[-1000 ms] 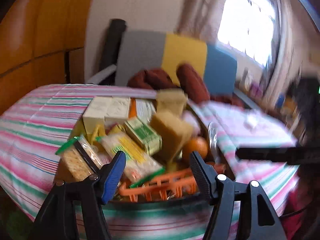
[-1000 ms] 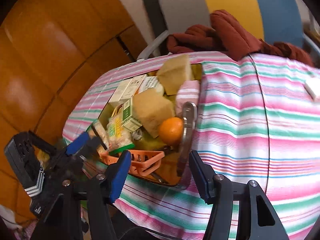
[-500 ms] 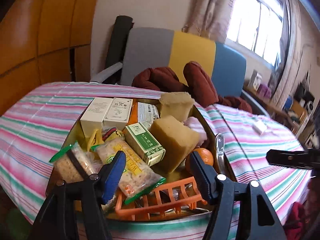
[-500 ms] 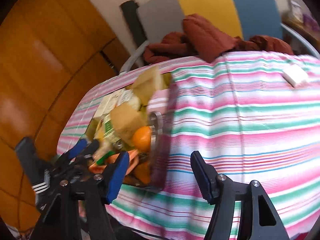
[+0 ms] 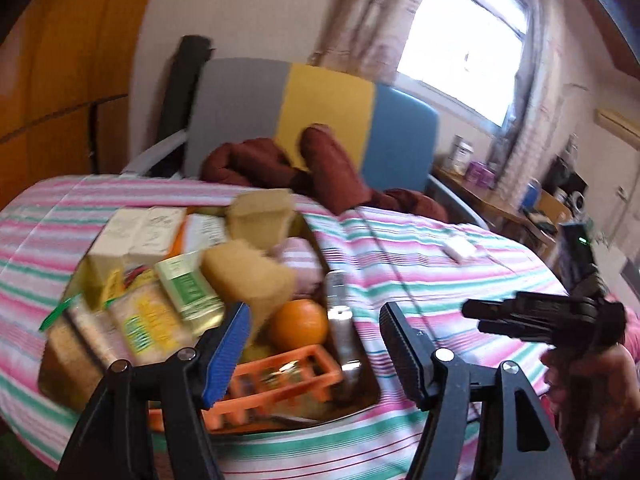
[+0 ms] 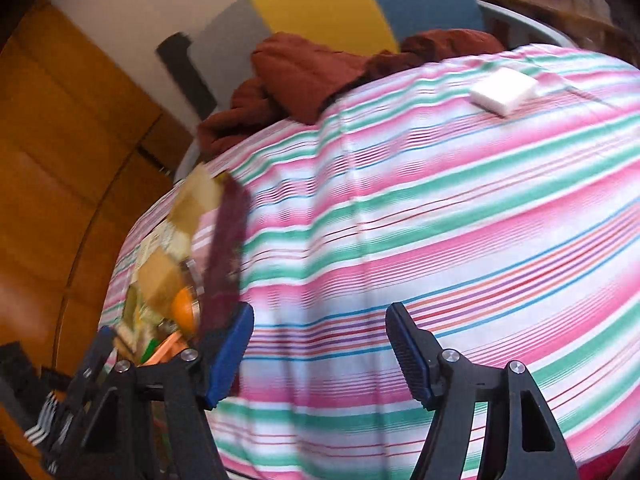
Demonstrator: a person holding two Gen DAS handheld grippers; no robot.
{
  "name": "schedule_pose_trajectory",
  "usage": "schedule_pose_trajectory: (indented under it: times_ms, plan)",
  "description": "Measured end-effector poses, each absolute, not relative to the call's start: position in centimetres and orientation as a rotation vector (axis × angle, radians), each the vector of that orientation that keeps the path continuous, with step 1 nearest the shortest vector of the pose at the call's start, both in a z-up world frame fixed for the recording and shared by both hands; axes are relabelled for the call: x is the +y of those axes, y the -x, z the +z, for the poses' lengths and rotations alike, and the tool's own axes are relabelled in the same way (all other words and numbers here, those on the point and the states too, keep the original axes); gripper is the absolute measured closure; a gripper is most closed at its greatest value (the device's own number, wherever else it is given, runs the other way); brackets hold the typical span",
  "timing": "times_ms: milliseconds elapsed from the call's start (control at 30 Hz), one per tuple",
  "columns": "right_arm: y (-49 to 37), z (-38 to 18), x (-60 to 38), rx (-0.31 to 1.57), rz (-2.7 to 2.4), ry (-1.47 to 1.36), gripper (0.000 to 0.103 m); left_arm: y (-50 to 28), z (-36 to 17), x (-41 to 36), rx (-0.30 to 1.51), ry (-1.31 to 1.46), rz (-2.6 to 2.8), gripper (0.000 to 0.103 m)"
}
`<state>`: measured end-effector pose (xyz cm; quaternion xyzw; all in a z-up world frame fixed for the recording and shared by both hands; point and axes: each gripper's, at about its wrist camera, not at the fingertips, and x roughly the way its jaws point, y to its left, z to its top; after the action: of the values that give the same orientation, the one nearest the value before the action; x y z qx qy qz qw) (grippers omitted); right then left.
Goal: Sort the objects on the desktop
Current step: 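Move the right tool to the white sponge block and grasp it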
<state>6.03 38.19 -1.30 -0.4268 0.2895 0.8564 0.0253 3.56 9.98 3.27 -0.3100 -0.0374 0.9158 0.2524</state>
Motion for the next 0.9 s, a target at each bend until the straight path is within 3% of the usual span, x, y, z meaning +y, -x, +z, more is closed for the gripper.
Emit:
schedule_pose_trajectory:
  times_ms: [233,400,900]
  plan:
    - [-5.5,-2.6,42.4,0.817,2.515,1.248,0.03,-4.5,3.5,14.0,0.052,0.807,2.451,0.035]
    - [-3.0,-3.5,47.6,0.802,2.37,1.131,0.029,-4.1,3.5,13.8,0.033,0.824,2.453,0.029]
    - [8.6,-5.3,60.4,0.87,2.09,1.073,0.029,-3.0,2.7,10.0,-0.075,0.884,2.486,0.029]
